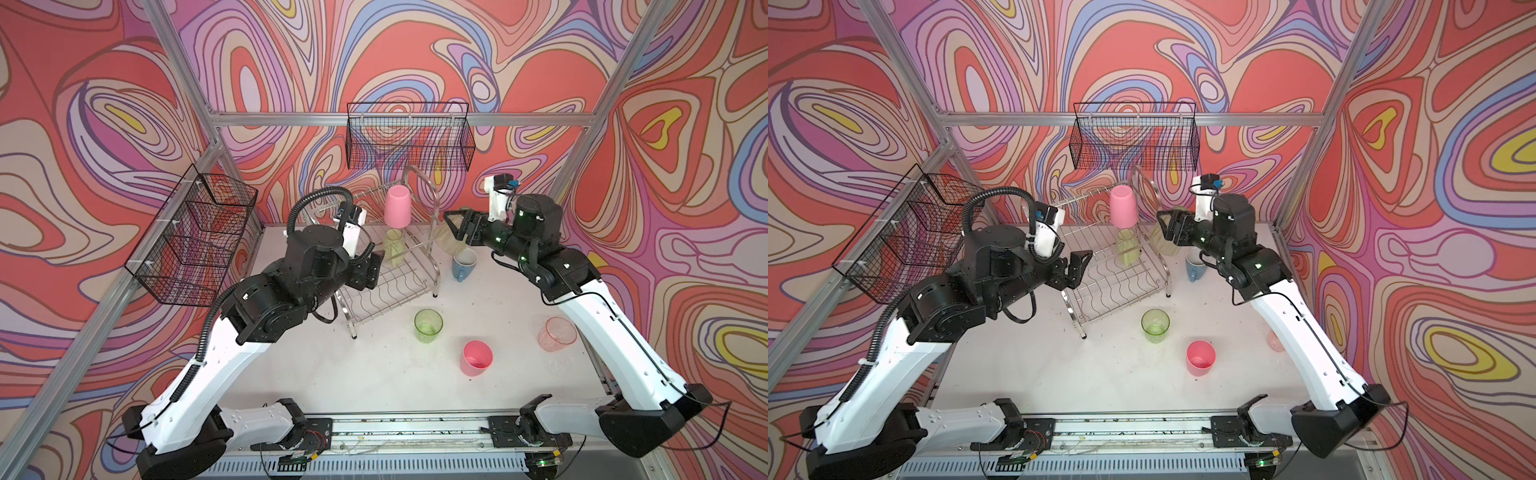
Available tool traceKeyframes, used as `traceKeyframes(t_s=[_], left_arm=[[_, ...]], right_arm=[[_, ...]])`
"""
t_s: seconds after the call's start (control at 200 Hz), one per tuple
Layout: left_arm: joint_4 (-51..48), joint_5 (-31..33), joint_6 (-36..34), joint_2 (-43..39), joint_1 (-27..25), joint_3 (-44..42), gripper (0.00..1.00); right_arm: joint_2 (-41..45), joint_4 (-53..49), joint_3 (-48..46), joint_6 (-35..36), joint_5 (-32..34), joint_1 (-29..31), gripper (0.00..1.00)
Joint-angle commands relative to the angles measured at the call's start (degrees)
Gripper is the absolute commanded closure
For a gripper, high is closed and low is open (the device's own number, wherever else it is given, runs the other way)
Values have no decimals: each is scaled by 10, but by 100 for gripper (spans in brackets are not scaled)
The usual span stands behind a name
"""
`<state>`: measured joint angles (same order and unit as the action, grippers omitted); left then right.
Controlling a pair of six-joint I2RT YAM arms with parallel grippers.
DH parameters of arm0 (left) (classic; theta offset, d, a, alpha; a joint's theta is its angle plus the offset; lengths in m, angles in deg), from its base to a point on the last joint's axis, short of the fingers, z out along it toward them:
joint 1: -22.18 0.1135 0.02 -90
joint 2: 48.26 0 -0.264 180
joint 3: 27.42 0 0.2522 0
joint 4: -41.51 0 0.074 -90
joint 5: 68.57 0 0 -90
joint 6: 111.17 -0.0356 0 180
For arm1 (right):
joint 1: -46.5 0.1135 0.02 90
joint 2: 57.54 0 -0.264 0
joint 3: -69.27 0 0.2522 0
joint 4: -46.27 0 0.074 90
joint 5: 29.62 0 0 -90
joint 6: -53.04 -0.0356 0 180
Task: Load the cups into the dish rack
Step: 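Carry the green glass with the right gripper over the rack while left gripper withdraws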
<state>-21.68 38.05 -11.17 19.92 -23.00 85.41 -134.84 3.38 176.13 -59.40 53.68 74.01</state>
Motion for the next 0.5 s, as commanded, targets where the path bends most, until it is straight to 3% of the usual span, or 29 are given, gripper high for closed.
traceKeyframes(t_s=[0.0,0.23,0.496], left_arm=[[-47,8,-18,-16,23,24,12],[-66,-3,-18,-21,97,37,11],[-55,-113,2,-38,237,10,12]], right_arm=[[-32,-12,54,55,63,43,50],[-128,-33,163,116,135,128,51],[-232,-54,287,162,165,168,52]])
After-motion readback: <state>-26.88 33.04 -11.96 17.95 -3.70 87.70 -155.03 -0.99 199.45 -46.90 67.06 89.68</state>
